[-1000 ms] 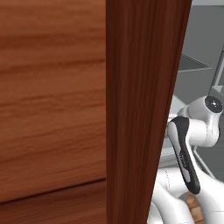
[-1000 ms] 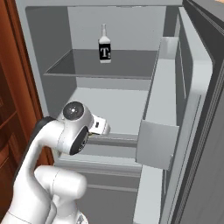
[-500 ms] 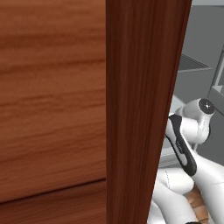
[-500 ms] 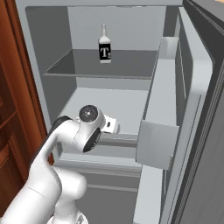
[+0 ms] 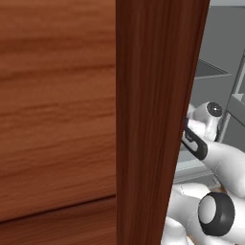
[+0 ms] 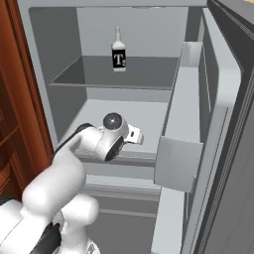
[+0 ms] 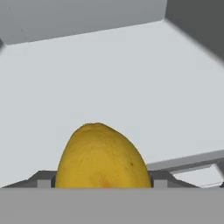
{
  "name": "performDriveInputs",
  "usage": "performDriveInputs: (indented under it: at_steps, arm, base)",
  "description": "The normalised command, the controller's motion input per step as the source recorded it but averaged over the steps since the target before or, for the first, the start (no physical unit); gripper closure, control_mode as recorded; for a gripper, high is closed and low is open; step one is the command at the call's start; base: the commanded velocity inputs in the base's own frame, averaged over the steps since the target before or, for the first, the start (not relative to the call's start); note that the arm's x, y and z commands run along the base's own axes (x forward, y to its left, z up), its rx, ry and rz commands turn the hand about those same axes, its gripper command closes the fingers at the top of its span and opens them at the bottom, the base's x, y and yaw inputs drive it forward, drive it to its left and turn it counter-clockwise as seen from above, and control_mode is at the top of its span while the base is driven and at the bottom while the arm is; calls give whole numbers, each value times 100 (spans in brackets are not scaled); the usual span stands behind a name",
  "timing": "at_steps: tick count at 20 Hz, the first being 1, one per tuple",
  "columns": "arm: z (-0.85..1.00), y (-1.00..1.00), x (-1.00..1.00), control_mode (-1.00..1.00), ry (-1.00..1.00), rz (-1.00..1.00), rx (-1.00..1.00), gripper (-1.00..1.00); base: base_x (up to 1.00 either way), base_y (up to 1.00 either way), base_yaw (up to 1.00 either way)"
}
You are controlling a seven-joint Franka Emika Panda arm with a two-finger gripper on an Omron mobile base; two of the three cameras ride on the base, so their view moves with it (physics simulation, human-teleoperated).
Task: Place the liquor on the top shelf of the fridge to keep it out of children's reach, and place the lemon and onion on lower shelves for easy access.
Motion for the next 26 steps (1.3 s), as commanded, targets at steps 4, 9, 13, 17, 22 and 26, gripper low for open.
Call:
performDriveInputs:
  at_steps: [4,9,13,17,22,26]
  arm:
    - [-8,-23,71,-100,4,1,0,100]
    - [-28,-14,73,-100,0,3,0,100]
    - [-31,0,74,-100,-3,4,0,-100]
    - [-16,0,69,-100,-3,3,0,-100]
    - [2,-1,36,-100,0,2,0,-100]
    - [8,0,0,-100,0,3,0,-100]
  base:
    - [0,0,0]
    - [0,0,0]
    - [0,0,0]
    - [0,0,0]
    - [0,0,0]
    - [0,0,0]
